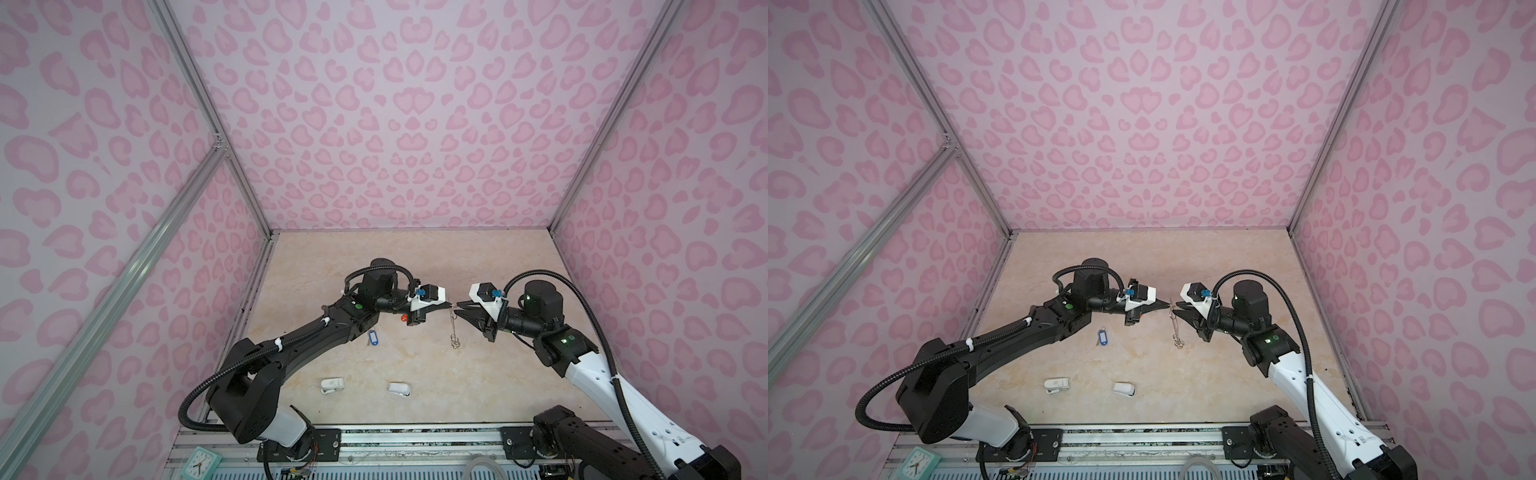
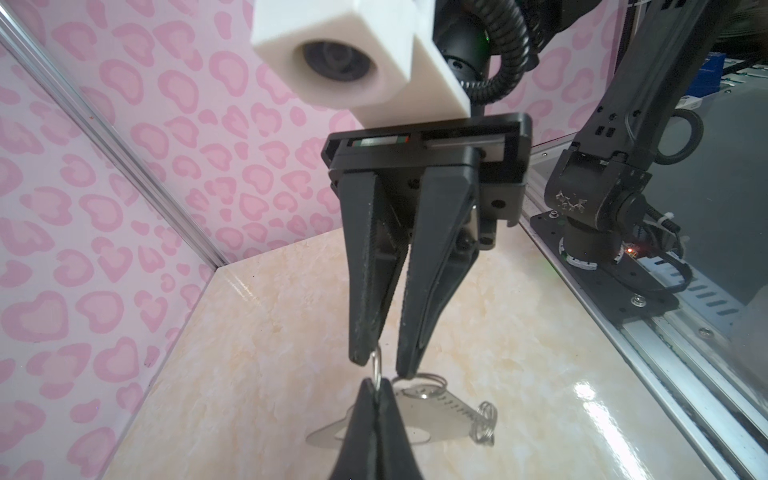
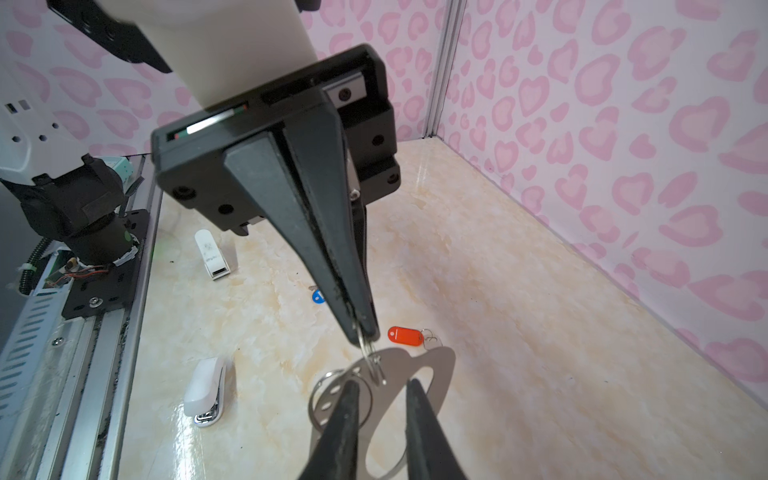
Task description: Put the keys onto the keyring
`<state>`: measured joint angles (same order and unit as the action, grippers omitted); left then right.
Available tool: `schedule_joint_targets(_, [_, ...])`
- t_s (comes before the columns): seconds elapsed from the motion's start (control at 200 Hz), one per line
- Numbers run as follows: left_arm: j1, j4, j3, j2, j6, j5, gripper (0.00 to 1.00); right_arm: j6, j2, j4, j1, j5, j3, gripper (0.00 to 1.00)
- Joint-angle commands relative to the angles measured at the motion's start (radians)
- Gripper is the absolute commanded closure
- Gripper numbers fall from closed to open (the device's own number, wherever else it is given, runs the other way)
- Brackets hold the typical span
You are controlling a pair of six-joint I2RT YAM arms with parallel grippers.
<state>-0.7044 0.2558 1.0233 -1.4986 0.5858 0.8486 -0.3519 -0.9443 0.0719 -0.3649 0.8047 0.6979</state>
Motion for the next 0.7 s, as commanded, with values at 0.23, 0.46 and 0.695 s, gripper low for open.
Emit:
schedule_joint_targets(0.23, [0.001, -0.032, 0.011, 0.01, 0.043, 0.055, 0.96, -0.012, 0.007, -0.079, 0.0, 0.015, -0.028, 0.85])
schedule_joint_targets(0.46, [0.002, -0.059, 0.033, -0.002, 0.067, 0.071, 0.96, -0.018, 0.01, -0.091, -0.005, 0.026, -0.038, 0.85])
schedule_joint_targets(0.695, [0.002, -0.138, 0.06, -0.021, 0.088, 0.085, 0.96, -0.001, 0.009, -0.138, -0.023, 0.013, -0.054, 0.87])
